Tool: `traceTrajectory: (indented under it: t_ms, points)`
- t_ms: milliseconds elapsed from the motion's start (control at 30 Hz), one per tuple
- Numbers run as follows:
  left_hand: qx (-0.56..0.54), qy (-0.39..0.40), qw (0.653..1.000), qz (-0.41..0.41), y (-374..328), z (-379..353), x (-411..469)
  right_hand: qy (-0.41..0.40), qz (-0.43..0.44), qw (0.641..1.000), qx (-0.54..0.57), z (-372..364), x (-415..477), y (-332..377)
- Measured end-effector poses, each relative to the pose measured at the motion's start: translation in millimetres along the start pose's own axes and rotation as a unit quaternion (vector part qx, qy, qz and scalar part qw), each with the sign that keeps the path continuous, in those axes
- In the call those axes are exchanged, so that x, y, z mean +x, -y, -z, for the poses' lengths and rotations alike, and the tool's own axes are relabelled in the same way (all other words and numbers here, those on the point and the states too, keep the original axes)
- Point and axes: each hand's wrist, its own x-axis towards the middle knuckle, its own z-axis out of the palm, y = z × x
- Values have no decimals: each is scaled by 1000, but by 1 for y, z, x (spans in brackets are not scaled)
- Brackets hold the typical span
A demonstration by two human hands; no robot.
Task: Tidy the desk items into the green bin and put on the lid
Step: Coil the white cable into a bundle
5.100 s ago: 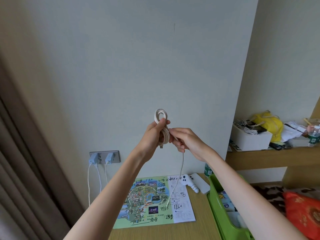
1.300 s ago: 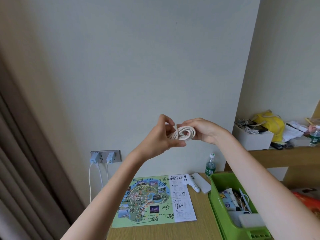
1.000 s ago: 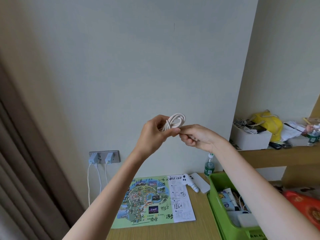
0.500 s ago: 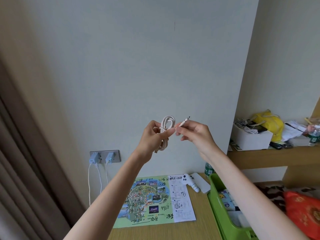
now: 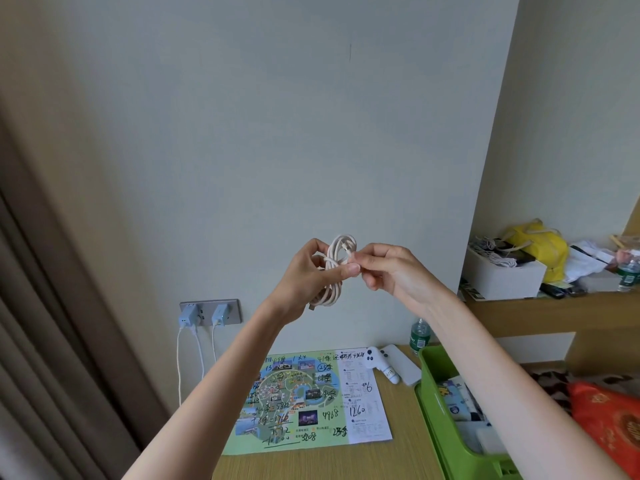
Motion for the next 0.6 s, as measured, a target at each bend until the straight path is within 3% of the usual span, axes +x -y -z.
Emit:
traceTrajectory:
  t_ms: [200, 400, 600]
  points:
    - [131, -27, 988, -83, -1, 5, 1, -5, -101, 992, -74, 5, 4, 8]
    - [252, -40, 952, -169, 2, -3, -2, -73, -135, 985, -75, -1, 7, 6]
    - [427, -73, 870, -237, 8, -11, -6, -219, -92, 970, -50, -13, 6, -7]
